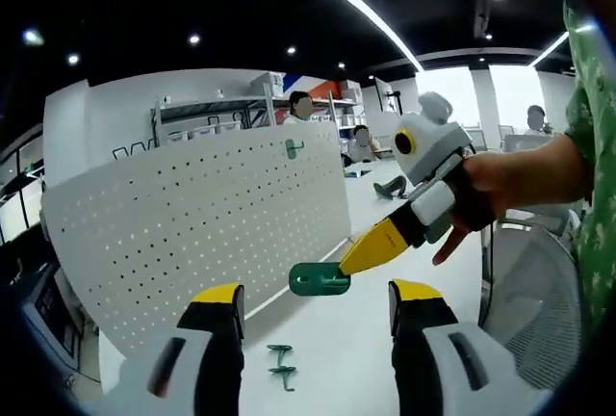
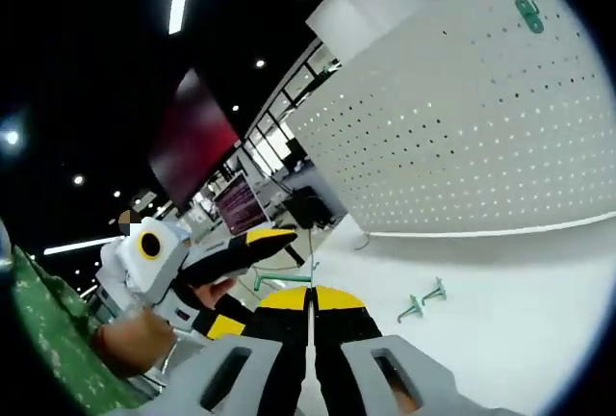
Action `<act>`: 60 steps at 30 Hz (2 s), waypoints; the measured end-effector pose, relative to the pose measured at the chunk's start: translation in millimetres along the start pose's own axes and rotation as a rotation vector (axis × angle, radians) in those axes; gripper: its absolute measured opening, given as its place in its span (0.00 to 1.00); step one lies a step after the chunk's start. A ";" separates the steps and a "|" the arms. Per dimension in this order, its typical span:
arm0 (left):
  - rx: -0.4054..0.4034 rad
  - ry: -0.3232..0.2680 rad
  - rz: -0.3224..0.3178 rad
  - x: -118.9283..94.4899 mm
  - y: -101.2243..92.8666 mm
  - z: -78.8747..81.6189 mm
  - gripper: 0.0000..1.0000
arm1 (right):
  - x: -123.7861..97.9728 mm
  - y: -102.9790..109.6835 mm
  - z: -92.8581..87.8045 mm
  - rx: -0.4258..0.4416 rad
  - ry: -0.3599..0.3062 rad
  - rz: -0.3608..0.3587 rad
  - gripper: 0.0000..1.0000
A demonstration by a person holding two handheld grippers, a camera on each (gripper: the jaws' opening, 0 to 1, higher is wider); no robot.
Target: Insert the hook assembly into the mounting plate slot until the hook locks in place.
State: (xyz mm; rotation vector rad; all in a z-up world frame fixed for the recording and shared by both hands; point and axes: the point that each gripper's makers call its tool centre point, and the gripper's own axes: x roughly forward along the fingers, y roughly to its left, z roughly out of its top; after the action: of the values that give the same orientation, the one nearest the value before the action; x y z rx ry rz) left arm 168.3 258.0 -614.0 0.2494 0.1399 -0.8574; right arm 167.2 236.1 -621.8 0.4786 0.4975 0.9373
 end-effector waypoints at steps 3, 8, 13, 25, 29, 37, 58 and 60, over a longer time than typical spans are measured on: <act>0.001 -0.002 0.000 2.3 -0.7 0.3 0.59 | -0.7 3.7 -1.1 0.044 -0.012 0.019 0.00; 0.000 0.001 -0.003 4.6 -2.5 -0.6 0.55 | -0.5 6.6 -1.9 0.062 -0.019 0.030 0.00; 0.002 -0.001 -0.003 5.3 -1.4 0.2 0.49 | 0.7 9.2 -2.0 0.076 -0.022 0.043 0.00; 0.022 -0.002 -0.012 7.2 -2.2 0.4 0.36 | 2.2 11.2 -2.1 0.097 -0.028 0.052 0.00; 0.033 -0.001 -0.016 7.6 -2.6 0.0 0.32 | 2.0 10.4 -1.7 0.112 -0.033 0.056 0.00; 0.060 -0.002 -0.026 7.6 -4.2 0.9 0.31 | 2.1 11.3 -2.1 0.116 -0.032 0.057 0.00; 0.164 0.040 -0.098 2.6 -14.6 -0.7 0.30 | -2.7 17.4 -11.1 0.088 0.019 0.073 0.00; 0.172 0.041 -0.101 2.5 -15.8 -0.3 0.30 | -3.4 17.6 -10.9 0.088 0.017 0.071 0.00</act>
State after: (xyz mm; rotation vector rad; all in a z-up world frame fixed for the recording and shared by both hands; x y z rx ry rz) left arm 157.9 246.3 -617.4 0.4244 0.1181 -0.9665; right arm 147.9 243.9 -619.4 0.5712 0.5413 0.9914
